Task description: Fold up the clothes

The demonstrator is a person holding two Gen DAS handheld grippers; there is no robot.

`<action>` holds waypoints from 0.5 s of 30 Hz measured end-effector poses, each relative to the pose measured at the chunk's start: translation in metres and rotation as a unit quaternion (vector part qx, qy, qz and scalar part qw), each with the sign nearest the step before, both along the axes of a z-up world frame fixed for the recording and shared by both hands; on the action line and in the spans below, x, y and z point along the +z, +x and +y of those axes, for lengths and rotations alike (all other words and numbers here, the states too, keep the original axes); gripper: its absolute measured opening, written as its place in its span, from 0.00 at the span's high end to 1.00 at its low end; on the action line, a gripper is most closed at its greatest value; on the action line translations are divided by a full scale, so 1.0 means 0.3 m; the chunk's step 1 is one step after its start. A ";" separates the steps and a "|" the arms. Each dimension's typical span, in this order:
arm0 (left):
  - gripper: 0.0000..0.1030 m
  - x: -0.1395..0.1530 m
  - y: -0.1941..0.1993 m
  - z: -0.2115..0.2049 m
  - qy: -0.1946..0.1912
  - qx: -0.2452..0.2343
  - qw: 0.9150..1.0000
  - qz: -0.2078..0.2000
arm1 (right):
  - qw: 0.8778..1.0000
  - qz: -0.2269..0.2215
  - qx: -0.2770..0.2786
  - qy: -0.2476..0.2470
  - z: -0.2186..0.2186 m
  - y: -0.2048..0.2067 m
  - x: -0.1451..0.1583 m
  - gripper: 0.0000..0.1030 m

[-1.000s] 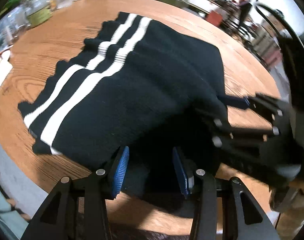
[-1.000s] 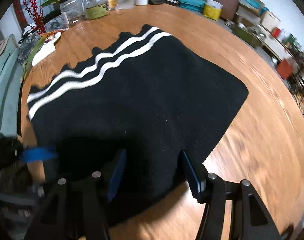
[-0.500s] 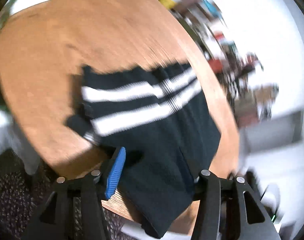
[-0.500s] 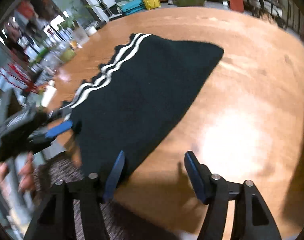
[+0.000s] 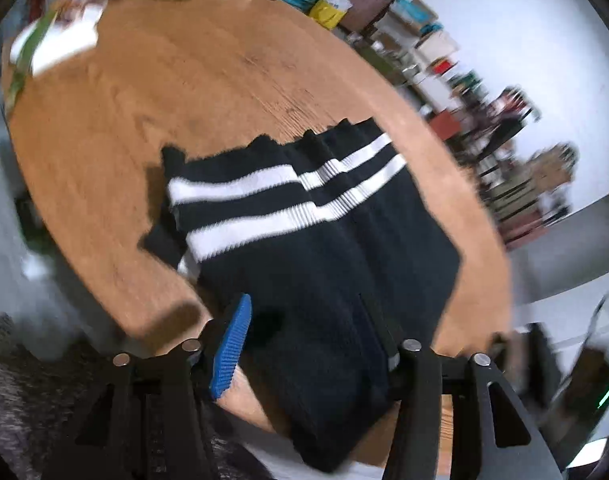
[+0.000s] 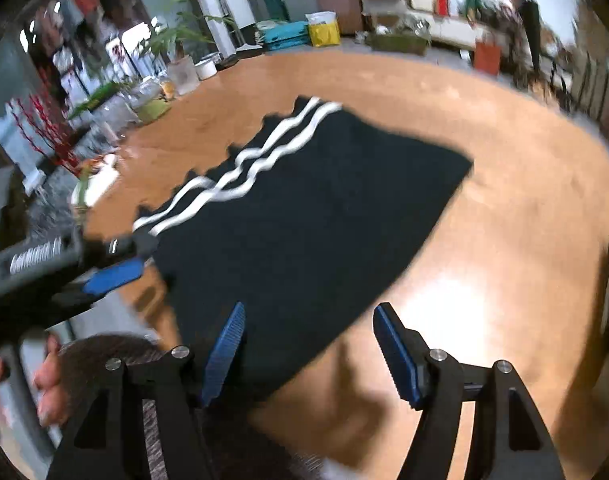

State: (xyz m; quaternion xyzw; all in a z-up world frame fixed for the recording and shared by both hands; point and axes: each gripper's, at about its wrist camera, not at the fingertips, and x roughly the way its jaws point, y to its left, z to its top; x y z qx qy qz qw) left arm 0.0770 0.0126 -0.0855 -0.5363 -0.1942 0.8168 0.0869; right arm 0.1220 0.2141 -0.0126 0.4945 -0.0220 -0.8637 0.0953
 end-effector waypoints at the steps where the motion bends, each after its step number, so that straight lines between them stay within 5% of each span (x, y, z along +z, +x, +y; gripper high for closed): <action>1: 0.79 0.012 -0.003 0.005 -0.033 -0.001 0.999 -0.006 | 1.000 -0.010 -0.003 0.009 -0.002 -0.070 -0.009 0.29; 3: 0.90 0.002 -0.033 0.030 -0.087 -0.012 0.996 -0.026 | 0.999 -0.031 -0.008 0.026 -0.006 -0.209 -0.027 0.30; 6: 0.93 -0.035 -0.050 0.032 -0.122 -0.037 0.990 -0.055 | 0.995 -0.088 0.013 0.046 -0.065 -0.401 -0.107 0.43; 13: 0.93 -0.040 -0.052 -0.109 -0.057 -0.045 0.991 -0.109 | 0.994 -0.084 0.035 0.053 -0.179 -0.602 -0.132 0.44; 15: 0.96 0.003 -0.074 -0.113 -0.065 -0.054 0.992 -0.094 | 0.995 -0.081 0.040 0.050 -0.201 -0.641 -0.121 0.44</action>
